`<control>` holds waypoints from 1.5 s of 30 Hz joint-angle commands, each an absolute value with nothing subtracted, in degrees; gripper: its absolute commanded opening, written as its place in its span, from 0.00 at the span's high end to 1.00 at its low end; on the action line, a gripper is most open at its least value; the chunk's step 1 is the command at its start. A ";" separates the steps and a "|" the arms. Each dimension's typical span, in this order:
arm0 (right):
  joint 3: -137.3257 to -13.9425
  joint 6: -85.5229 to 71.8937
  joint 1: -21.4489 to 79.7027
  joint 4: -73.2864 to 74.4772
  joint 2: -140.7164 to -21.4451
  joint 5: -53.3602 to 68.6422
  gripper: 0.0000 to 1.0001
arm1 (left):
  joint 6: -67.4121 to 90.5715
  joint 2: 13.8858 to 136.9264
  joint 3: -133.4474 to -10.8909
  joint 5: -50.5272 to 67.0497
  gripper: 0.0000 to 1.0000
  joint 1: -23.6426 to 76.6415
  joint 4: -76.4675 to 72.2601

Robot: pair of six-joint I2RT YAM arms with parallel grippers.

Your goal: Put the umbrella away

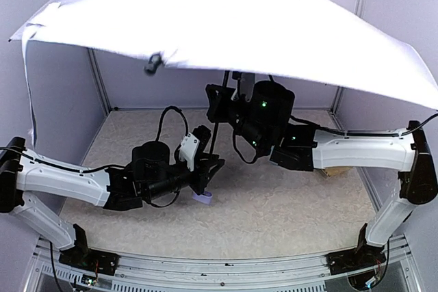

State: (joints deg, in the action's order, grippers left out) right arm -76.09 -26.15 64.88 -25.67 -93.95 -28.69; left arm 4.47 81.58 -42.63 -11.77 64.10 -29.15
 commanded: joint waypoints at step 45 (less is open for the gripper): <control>-72.37 -25.47 49.87 -40.48 -89.25 24.64 0.11 | 31.12 81.93 -32.67 24.28 1.00 61.69 -67.14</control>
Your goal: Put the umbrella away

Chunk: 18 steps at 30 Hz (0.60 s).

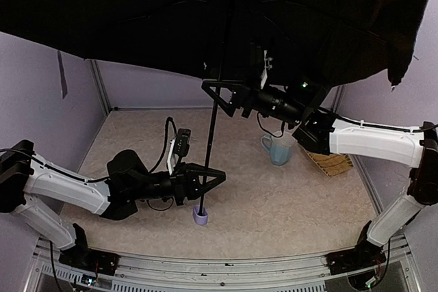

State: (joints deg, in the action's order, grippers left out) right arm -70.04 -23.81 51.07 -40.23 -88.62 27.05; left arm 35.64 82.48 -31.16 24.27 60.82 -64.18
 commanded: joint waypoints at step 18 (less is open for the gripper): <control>-70.12 -33.99 49.20 -41.80 -88.49 21.23 1.00 | 27.71 81.87 -31.60 22.19 1.00 63.17 -63.13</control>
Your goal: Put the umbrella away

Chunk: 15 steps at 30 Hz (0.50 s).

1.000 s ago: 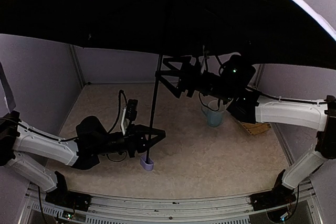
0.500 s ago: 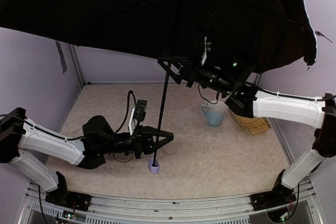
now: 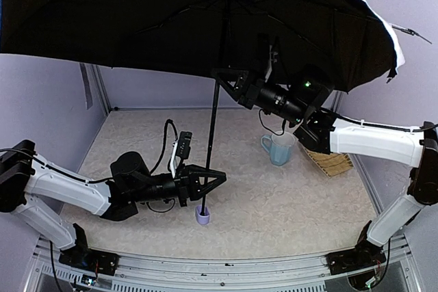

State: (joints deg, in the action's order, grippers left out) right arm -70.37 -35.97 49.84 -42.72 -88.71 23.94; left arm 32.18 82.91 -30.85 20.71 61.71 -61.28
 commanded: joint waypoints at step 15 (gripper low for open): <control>-67.31 -35.18 52.31 -41.41 -88.39 20.29 1.00 | 22.94 78.72 -31.50 15.97 0.37 60.37 -58.51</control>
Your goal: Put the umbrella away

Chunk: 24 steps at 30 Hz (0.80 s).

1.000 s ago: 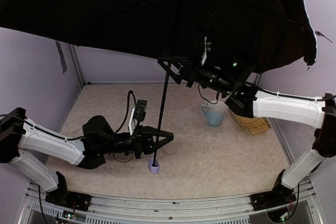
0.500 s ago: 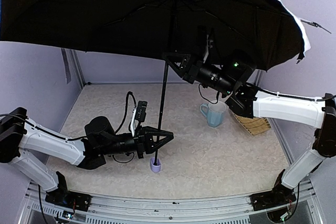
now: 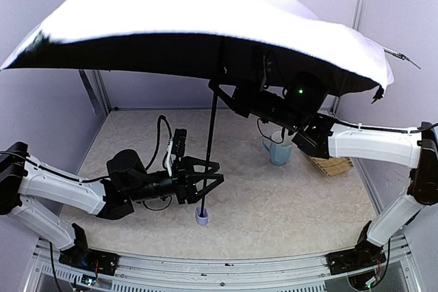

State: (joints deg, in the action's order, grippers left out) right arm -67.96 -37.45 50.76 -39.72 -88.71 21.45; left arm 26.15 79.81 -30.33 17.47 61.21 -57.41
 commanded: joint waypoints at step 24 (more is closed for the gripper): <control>-70.98 -41.14 51.29 -54.46 -93.08 12.18 0.41 | 26.36 79.92 -28.36 11.83 1.00 61.23 -64.20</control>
State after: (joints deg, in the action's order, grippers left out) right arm -68.12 -38.81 51.92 -48.34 -90.28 18.35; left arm 27.88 79.77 -27.77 12.47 60.45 -58.30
